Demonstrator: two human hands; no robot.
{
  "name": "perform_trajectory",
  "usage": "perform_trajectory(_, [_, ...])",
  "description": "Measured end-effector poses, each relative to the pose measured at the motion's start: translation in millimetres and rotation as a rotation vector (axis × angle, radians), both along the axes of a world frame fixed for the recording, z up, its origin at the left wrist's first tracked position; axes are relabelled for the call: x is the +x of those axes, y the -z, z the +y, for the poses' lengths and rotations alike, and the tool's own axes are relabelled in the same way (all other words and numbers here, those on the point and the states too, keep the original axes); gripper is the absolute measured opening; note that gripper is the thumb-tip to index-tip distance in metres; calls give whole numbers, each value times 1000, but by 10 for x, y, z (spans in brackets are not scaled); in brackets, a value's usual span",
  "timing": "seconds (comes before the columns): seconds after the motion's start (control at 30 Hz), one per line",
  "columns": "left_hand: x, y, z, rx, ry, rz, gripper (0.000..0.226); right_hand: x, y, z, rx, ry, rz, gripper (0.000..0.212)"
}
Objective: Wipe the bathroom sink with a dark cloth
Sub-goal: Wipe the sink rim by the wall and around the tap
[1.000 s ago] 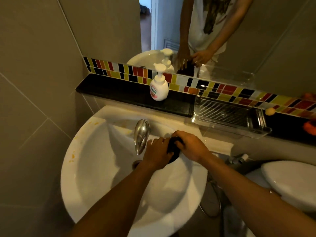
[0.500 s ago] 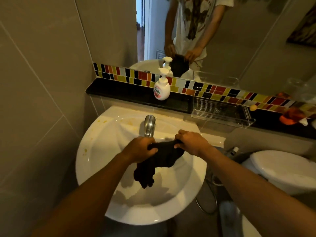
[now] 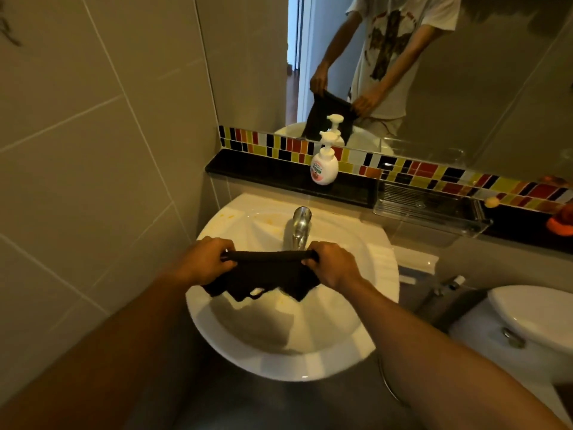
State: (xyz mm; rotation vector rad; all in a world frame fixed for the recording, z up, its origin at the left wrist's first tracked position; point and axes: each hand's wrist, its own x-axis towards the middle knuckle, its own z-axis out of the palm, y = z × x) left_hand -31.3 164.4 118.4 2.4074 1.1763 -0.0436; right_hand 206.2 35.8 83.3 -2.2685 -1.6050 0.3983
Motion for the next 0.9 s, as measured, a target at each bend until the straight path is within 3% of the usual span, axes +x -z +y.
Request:
perform_trajectory(0.3, [-467, -330, -244, 89, -91, 70, 11, -300, -110, -166, 103, -108, 178, 15])
perform_trajectory(0.53, [-832, -451, -542, 38, -163, 57, 12, -359, -263, -185, -44, -280, 342, 8])
perform_trajectory(0.63, [-1066, -534, -619, -166, -203, 110, 13, -441, -311, -146, -164, -367, 388, 19])
perform_trajectory(0.73, [-1314, -608, -621, -417, -253, 220, 13, -555, -338, -90, -292, -444, 409, 17])
perform_trajectory(0.9, [-1556, -613, -461, -524, -321, 268, 12, -801, -357, 110, -407, -501, 459, 12])
